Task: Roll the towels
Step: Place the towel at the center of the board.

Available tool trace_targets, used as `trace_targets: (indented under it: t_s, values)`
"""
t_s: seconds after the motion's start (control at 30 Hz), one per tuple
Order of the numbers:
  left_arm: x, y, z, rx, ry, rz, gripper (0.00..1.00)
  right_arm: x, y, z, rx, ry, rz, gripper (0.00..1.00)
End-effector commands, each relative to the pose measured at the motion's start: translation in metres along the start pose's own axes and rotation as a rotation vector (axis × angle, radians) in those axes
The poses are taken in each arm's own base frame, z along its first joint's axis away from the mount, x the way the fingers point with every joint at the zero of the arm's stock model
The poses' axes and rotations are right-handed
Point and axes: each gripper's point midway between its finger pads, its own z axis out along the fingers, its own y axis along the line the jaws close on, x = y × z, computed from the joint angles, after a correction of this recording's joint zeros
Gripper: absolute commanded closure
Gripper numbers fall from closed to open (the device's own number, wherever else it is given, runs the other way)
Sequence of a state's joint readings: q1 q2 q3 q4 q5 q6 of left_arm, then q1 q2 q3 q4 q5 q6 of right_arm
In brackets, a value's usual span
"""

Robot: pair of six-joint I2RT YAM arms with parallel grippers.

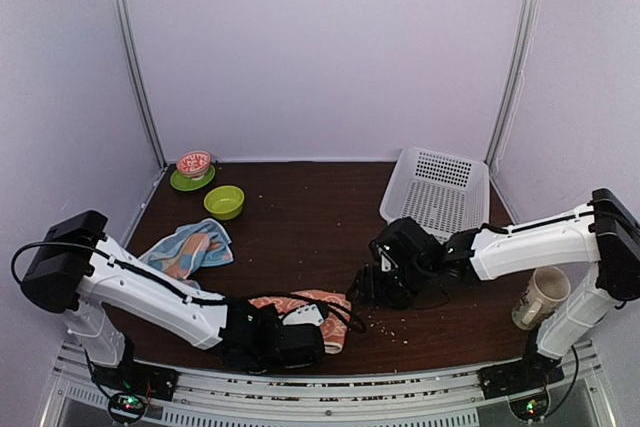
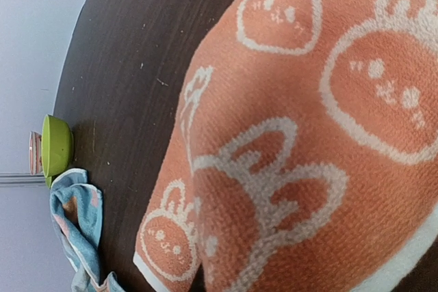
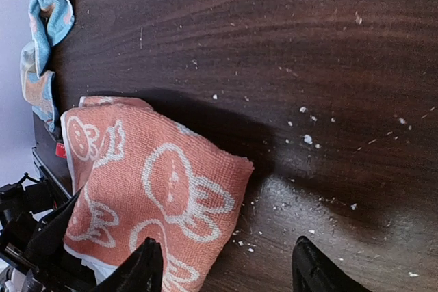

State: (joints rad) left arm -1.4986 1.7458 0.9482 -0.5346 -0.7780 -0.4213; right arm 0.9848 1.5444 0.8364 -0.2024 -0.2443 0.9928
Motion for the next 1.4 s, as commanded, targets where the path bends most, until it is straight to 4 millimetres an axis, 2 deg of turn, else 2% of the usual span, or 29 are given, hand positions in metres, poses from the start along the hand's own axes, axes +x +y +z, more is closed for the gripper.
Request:
trace_targets:
  t_s: [0.0,0.17,0.27,0.4,0.5,0.6,0.67,0.73,0.8,0.93,0.97,1.07,1.13,1.2,1.27,1.37]
  values:
    - [0.007,-0.005,0.002,-0.01,0.013,0.0,1.0,0.019,0.01,0.012,-0.059,0.075,0.083,0.35]
    - [0.009,-0.01,0.003,-0.01,0.014,0.003,1.0,0.03,0.01,0.026,-0.068,0.122,0.11,0.38]
    - [0.009,-0.011,0.003,-0.011,0.014,0.012,1.0,0.036,0.01,0.034,-0.063,0.141,0.111,0.45]
    - [0.008,-0.013,0.002,-0.009,0.012,0.018,1.0,0.036,0.002,0.038,-0.026,0.127,0.11,0.65]
    - [0.003,-0.015,0.001,-0.004,0.001,0.021,1.0,0.025,-0.007,0.032,0.027,0.066,0.085,0.86]
    - [-0.014,-0.02,-0.001,0.009,-0.032,0.019,0.99,0.01,-0.018,0.018,0.107,-0.017,0.038,0.97]
    - [-0.032,-0.026,-0.003,0.032,-0.062,0.036,0.93,0.002,-0.028,0.009,0.15,-0.059,0.018,1.0]
    - [-0.046,-0.034,-0.004,0.062,-0.084,0.058,0.81,-0.002,-0.04,0.004,0.192,-0.078,0.004,1.0]
    - [-0.055,-0.041,-0.005,0.088,-0.098,0.074,0.61,-0.006,-0.053,-0.003,0.249,-0.096,-0.024,1.0]
    - [-0.061,-0.048,-0.013,0.155,-0.115,0.093,0.28,-0.013,-0.075,-0.015,0.348,-0.12,-0.094,1.0]
    - [-0.06,-0.048,-0.015,0.17,-0.115,0.098,0.23,-0.014,-0.08,-0.017,0.369,-0.123,-0.105,1.0]
    - [-0.062,-0.045,-0.027,0.218,-0.125,0.091,0.15,-0.015,-0.089,-0.017,0.389,-0.115,-0.115,1.0]
    - [-0.062,-0.043,-0.036,0.26,-0.135,0.081,0.13,-0.015,-0.09,-0.016,0.381,-0.103,-0.13,0.89]
    - [-0.062,-0.04,-0.043,0.304,-0.139,0.059,0.12,-0.018,-0.084,-0.019,0.365,-0.102,-0.155,0.68]
    - [-0.063,-0.032,-0.048,0.337,-0.144,0.007,0.14,-0.024,-0.077,-0.029,0.354,-0.126,-0.169,0.55]
    - [-0.068,-0.011,-0.047,0.385,-0.153,-0.12,0.21,-0.038,-0.069,-0.054,0.367,-0.191,-0.186,0.48]
